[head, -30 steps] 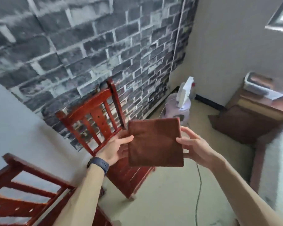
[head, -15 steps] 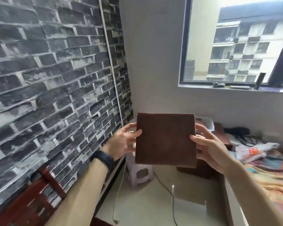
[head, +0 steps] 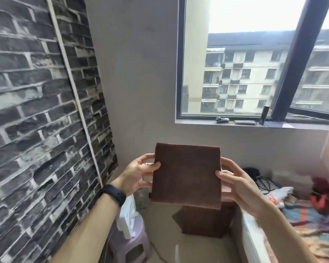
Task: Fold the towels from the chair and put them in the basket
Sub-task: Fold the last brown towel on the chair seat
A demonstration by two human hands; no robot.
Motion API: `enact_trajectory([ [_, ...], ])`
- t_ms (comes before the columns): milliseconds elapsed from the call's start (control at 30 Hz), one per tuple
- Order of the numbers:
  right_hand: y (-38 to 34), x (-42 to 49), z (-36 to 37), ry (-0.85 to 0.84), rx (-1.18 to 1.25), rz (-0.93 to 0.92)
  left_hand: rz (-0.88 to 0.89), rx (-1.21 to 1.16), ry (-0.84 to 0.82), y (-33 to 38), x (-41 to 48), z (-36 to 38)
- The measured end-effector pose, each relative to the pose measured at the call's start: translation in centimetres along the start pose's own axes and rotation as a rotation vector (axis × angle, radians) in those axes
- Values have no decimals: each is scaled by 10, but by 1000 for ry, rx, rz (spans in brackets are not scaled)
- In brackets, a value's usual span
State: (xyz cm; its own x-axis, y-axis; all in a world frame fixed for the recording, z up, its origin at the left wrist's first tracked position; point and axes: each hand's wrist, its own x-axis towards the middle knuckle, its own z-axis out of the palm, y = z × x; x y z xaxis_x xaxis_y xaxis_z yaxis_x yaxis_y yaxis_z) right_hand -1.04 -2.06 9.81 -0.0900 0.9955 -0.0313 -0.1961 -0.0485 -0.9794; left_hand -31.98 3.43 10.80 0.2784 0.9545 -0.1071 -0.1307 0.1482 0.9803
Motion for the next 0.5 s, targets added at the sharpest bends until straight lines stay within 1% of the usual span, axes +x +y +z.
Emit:
enact_trajectory([
  [133,-7,57,-31,73,16,-11,-16,18,-56,7,82,11],
  [333,6,147,-99,143,7,-12,-73,70,-104,-13,213,35],
  [500,12,238,-162,148,-47,43,-96,66,-81,-31,321,58],
])
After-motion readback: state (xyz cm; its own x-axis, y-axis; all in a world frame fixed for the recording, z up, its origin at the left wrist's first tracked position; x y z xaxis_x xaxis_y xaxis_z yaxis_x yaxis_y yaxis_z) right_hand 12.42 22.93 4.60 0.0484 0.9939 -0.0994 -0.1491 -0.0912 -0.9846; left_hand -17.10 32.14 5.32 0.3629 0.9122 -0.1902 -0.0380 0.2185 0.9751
